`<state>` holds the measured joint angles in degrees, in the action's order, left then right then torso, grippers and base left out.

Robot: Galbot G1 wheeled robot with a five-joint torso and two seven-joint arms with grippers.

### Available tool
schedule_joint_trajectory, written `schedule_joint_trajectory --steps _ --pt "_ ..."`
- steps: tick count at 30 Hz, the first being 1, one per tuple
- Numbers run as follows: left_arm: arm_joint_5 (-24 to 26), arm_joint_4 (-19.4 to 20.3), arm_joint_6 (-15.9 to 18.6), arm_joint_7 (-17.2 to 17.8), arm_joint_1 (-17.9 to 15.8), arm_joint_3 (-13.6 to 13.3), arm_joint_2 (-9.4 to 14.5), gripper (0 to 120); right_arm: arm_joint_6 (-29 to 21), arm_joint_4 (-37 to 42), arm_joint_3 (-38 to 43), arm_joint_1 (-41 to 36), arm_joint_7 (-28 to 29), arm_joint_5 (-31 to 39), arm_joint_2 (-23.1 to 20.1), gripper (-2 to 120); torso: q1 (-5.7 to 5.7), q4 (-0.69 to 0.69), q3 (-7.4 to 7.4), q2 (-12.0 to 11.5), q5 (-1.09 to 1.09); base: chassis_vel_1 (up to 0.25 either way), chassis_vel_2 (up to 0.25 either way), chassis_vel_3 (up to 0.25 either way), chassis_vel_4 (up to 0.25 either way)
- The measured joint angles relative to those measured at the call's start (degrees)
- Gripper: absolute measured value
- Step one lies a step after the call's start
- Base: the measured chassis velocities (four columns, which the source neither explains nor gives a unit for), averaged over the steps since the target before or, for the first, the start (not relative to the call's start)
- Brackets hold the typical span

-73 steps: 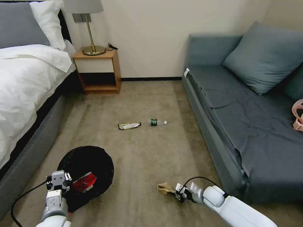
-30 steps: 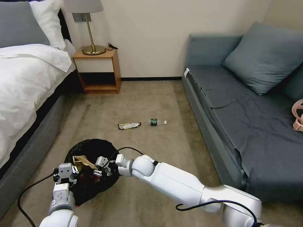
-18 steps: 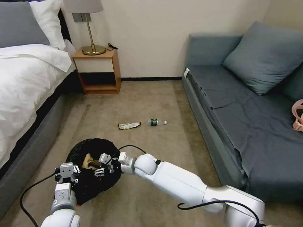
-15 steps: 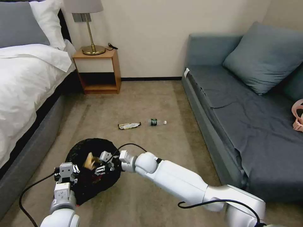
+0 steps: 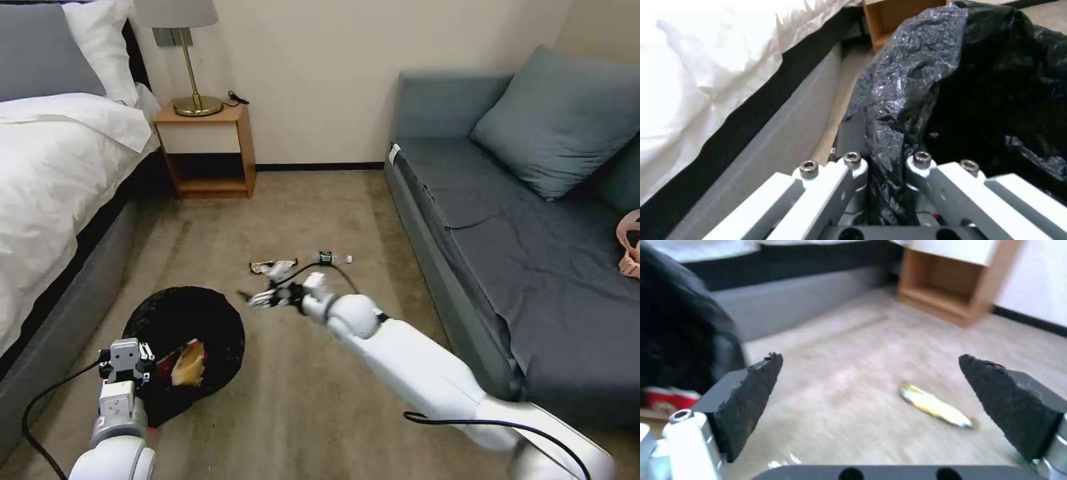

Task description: Pick up the trash bin, then pick up the garbage on the floor and place it into the trash bin.

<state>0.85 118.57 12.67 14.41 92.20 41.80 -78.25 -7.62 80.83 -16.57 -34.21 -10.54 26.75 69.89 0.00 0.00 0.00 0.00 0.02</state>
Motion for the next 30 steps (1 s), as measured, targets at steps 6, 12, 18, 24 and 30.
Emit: schedule_joint_trajectory --steps 6,12,18,24,30 --pt "0.33 0.53 -0.33 0.05 0.64 0.79 0.11 4 1.48 1.3 6.59 -7.86 0.01 -1.79 -6.03 100 0.0 -0.02 0.0 0.0 0.0 0.0 0.0 0.0 0.0" --pt "0.35 0.44 -1.13 0.61 1.24 1.22 -0.39 4 3.25 0.97 10.95 -13.81 -0.86 -4.27 -8.83 100 0.0 -0.02 0.0 0.0 -0.02 0.0 0.0 0.0 0.0" --pt "0.22 0.96 -1.51 0.92 2.2 1.22 -1.2 4 3.99 -1.55 14.1 -15.94 -1.93 -4.98 -6.2 100 0.0 0.0 0.0 0.0 -0.01 0.0 0.0 0.0 0.0" --pt "-0.22 1.09 -1.72 0.97 2.73 1.26 -1.85 4 4.34 -2.57 13.76 -15.79 -2.04 -4.98 -4.88 100 0.0 0.01 0.0 0.0 -0.02 0.0 0.0 0.0 0.0" --pt "-0.63 1.48 -1.83 0.99 2.97 1.09 -2.45 4 5.11 -3.44 12.85 -14.41 -2.19 -4.61 -4.53 100 0.0 0.01 0.0 0.0 -0.02 0.0 0.0 0.0 0.0"
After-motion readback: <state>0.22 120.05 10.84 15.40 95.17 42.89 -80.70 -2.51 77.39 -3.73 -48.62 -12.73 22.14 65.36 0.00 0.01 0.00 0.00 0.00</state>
